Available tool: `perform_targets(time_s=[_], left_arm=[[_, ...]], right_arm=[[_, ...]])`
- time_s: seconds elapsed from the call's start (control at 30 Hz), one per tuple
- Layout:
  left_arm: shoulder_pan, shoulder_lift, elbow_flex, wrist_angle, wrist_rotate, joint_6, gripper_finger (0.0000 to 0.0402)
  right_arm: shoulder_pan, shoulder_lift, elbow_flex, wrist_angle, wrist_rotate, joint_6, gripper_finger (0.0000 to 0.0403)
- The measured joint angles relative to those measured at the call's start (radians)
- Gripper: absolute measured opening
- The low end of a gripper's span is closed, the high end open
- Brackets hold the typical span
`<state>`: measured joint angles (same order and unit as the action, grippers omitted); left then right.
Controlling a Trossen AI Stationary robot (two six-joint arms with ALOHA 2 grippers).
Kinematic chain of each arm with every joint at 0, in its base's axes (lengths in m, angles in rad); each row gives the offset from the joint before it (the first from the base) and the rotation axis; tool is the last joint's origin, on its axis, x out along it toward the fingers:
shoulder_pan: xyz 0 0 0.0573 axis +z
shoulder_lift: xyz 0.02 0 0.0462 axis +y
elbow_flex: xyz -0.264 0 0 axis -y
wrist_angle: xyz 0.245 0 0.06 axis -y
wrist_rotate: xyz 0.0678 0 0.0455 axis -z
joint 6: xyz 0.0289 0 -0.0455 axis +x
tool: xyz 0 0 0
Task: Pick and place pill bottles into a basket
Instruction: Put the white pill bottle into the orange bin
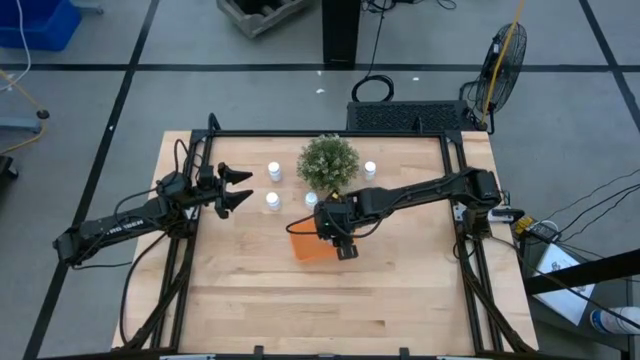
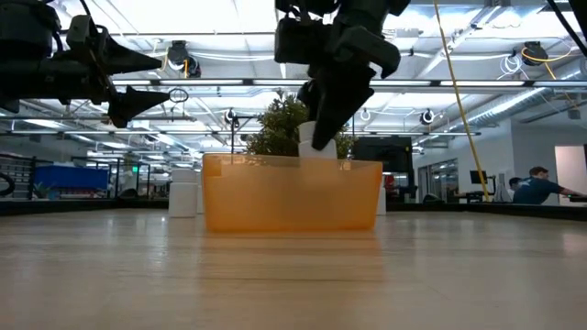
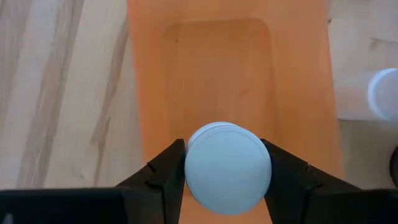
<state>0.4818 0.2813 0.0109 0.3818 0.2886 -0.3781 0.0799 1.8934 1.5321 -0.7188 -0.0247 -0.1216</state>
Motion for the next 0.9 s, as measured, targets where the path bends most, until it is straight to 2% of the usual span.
perform_targets(time_s=[0.3,0.9], left_arm=[[0.000,0.000,0.000,0.003,0.002,-0.001,0.0349],[0.000,0.000,0.000,0.004,0.002,-0.001,0.0349]], right_arm=[[0.006,-0.047,-0.092,0.078,0.024,0.032,0.0156],[0.014,-0.049,-0.214,0.187,0.028,0.081,0.0156]])
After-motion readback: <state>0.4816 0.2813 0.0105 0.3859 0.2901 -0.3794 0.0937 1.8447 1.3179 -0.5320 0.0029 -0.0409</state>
